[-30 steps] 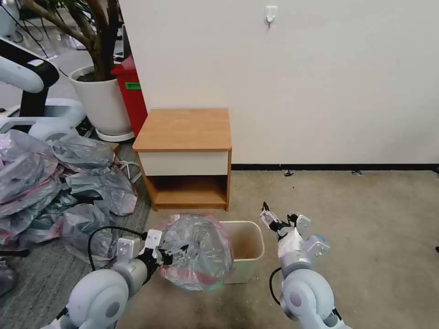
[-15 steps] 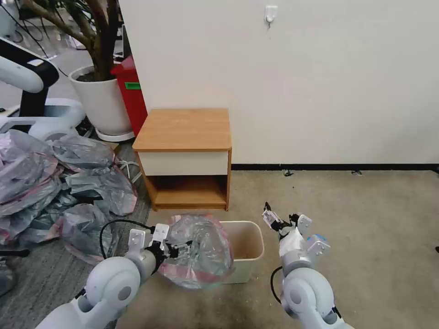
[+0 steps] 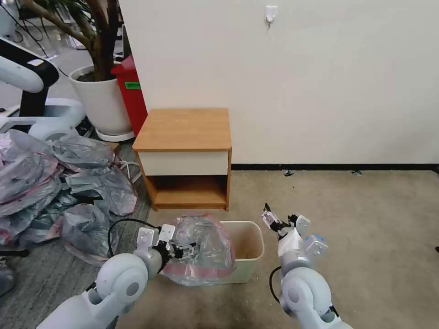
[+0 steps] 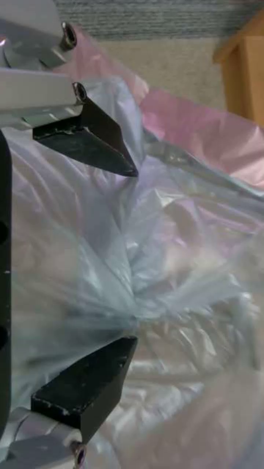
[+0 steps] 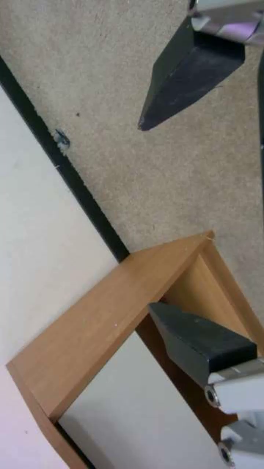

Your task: Pick up the garbage bag from the table and place it over the trash can.

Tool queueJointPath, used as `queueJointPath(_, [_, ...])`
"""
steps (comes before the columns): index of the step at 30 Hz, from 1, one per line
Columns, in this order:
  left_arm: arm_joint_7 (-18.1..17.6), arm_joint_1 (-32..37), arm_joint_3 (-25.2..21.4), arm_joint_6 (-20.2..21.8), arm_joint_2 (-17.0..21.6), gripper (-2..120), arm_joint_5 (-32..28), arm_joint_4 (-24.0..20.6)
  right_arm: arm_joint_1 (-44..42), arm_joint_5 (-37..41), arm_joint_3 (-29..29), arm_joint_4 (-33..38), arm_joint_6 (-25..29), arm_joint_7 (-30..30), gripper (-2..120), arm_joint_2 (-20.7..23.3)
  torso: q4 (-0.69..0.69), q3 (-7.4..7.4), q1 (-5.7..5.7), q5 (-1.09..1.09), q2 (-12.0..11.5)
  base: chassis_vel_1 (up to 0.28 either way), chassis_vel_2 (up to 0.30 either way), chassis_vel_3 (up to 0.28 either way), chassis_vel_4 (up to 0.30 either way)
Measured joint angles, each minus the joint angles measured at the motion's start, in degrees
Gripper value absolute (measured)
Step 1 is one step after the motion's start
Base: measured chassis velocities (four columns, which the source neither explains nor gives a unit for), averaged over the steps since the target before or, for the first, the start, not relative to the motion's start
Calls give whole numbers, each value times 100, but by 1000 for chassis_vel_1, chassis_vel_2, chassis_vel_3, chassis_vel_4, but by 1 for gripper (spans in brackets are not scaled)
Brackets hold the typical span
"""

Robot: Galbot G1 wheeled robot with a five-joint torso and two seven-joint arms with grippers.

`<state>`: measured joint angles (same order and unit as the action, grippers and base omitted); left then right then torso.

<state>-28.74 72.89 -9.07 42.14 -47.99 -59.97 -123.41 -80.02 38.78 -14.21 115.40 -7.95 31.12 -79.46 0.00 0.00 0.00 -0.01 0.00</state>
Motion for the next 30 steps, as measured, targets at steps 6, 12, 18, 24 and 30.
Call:
queueJointPath(6, [-7, 157, -273, 0, 184, 84, -168, -363, 9, -14, 23, -12, 0, -1, 91, -10, 0, 0, 0, 0, 0, 0, 0, 0, 0])
queueJointPath(12, [-184, 468, -652, -1, 476, 84, -679, -766, 4, -15, 3, -14, 12, -1, 91, -1, 1, 0, 0, 1, 0, 0, 0, 0, 0])
queueJointPath(18, [-407, 541, -704, 0, 447, 84, -913, -727, -7, -12, -26, -17, 35, -4, 91, 11, 1, 0, 0, 0, 0, 0, 0, 0, 0])
queueJointPath(24, [-721, 390, -544, 0, 369, 84, -1198, -557, -7, -7, -36, -18, 44, -5, 91, 18, 0, 0, 0, 0, 0, 0, 0, 0, 0])
queueJointPath(30, [-850, 220, -328, 0, 339, 83, -1235, -338, -12, -3, -48, -45, 61, -6, 90, 21, 0, 0, 0, 0, 0, 0, 0, 0, 0])
